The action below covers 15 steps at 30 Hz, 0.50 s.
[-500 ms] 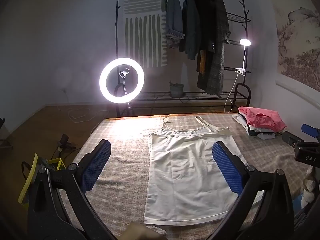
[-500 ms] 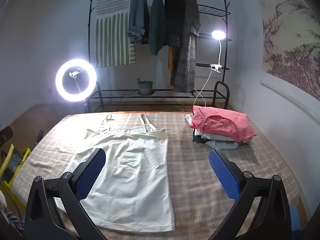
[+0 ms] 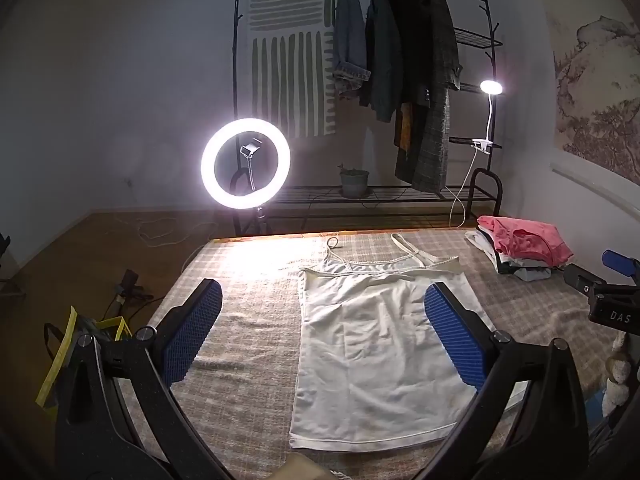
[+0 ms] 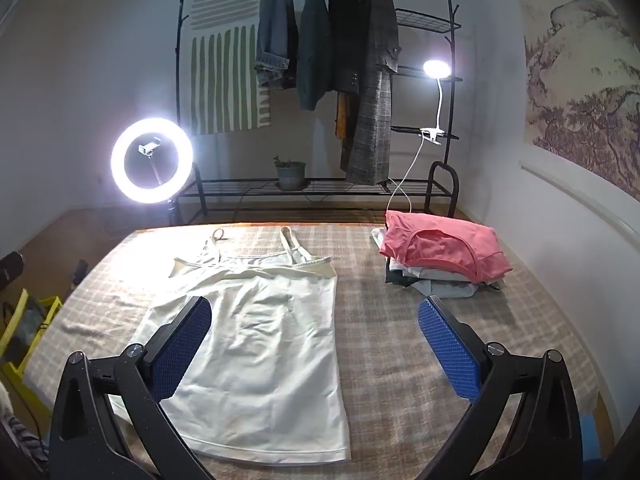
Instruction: Fold small clothes
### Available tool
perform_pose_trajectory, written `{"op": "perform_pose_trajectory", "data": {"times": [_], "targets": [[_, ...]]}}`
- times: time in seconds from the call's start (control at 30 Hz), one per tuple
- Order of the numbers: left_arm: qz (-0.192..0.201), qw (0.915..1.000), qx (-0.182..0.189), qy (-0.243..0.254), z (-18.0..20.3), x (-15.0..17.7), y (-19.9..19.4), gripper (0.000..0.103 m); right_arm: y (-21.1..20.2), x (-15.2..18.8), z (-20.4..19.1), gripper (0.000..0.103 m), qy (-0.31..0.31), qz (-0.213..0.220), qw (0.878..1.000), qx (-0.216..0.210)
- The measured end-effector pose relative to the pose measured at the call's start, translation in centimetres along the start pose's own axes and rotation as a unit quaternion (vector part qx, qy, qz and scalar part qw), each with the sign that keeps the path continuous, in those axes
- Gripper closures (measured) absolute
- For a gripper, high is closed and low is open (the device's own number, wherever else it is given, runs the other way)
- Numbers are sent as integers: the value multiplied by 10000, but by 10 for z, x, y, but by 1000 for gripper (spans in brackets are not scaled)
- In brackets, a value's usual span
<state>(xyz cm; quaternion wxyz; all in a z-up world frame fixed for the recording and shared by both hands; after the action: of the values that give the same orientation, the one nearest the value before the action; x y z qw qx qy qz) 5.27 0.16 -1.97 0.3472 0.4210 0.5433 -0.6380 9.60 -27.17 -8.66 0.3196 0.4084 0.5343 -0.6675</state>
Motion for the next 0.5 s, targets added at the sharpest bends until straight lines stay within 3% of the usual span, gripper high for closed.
{"op": "perform_pose_trajectory", "data": {"times": [0.5], "targets": [[14,10000,1,1,0,-3,-2,0,3,2,-1,0,74,-54,10000,-13]]}}
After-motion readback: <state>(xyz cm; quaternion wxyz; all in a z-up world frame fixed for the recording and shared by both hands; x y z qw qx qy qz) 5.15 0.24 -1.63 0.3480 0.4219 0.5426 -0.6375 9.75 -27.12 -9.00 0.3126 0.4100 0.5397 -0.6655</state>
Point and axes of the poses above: each gripper's, at about its wrist camera, not at the fingertips, and y roughly the way its jaws point, z to its right, x to its underside, the point moved 6 cm from there along y, roughly the way its jaws point, and after that the axes turned 10 degrees about x, right-handed, at the moved point
